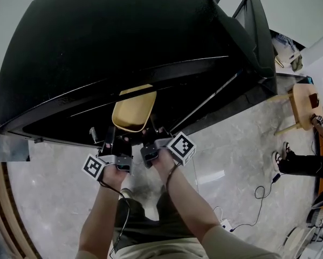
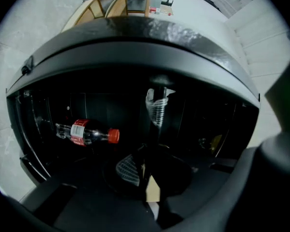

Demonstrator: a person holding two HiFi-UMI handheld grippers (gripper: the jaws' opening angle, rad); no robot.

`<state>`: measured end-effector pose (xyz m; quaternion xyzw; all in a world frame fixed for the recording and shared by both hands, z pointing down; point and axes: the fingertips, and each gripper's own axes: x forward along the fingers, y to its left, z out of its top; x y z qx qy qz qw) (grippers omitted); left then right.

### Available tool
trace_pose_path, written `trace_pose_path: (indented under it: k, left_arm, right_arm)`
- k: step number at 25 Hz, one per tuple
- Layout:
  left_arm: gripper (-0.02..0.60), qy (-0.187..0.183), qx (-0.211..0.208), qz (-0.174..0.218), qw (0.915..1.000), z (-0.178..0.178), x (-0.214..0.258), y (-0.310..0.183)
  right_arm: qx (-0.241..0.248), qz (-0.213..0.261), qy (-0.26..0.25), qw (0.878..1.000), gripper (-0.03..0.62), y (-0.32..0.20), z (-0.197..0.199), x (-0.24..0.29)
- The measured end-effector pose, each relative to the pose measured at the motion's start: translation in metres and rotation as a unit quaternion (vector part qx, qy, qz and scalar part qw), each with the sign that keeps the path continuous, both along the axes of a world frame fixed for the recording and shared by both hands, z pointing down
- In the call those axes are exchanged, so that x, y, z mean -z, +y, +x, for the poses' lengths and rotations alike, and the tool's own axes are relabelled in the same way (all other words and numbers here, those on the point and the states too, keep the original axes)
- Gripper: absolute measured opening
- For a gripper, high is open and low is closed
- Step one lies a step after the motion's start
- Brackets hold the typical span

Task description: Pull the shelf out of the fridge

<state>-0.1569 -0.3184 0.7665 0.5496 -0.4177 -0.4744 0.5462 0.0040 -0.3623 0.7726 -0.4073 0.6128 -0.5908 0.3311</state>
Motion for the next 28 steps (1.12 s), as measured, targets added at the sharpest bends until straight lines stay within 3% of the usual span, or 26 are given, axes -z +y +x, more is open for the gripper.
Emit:
trace_pose_path:
  k: [15, 28]
  left_arm:
    - [0.012, -0.003, -0.005, -0.007, 1.0000, 0.012, 0.004, 0.044]
    - [0.012, -0.001, -0.023, -0.002, 0.9997, 0.023, 0.008, 0.082]
  right_arm:
    - [0.006, -0.020, -0.016, 1.000, 0.005, 0.047, 0.011, 0.001]
    - [0.007, -0.003, -0.028, 1.000, 0.003, 0.085, 0.023, 0.006]
